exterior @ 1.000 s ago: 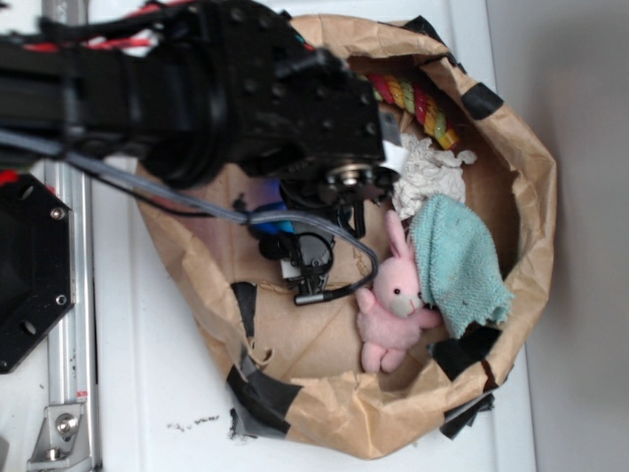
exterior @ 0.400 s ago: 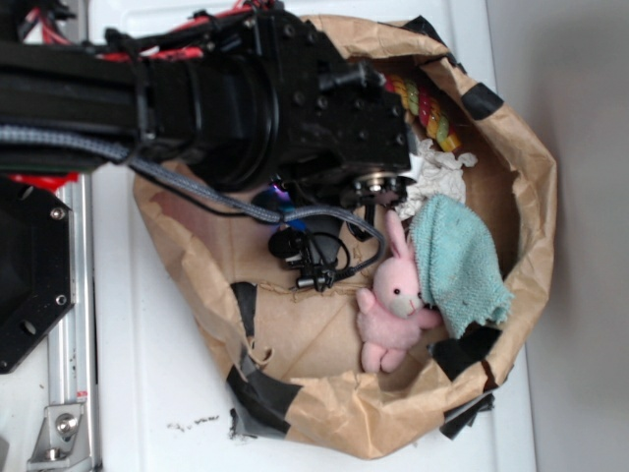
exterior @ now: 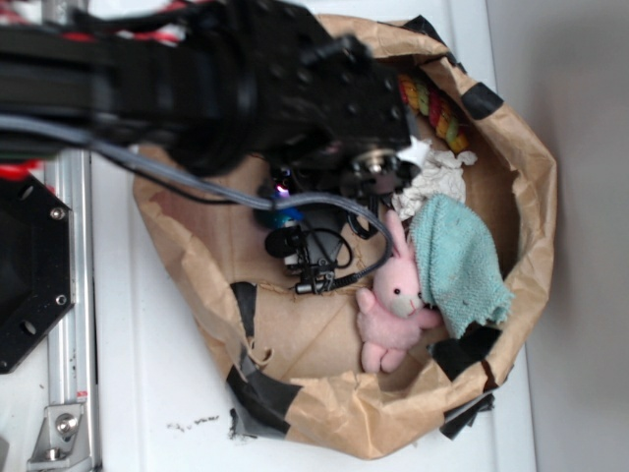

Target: Grab the plastic pickle.

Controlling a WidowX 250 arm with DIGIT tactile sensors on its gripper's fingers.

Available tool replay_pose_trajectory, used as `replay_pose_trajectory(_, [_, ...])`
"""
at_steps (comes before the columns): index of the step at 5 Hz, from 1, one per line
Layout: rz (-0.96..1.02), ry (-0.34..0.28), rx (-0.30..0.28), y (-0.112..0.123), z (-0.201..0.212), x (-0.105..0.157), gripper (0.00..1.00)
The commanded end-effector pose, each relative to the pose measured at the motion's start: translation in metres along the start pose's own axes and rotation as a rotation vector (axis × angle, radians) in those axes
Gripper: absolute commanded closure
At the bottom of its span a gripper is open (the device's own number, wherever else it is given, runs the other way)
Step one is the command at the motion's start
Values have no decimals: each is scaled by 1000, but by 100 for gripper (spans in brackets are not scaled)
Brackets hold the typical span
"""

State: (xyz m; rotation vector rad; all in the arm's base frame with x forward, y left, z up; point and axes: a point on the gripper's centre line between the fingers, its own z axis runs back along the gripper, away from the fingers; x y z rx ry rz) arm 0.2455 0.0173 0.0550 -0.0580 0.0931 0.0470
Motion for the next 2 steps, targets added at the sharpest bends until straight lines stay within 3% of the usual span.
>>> replay_pose_trajectory(1, [47,-293,23,-2,113,8,100])
replay_pose_trajectory(2, [67,-295,26,-2,114,7,100])
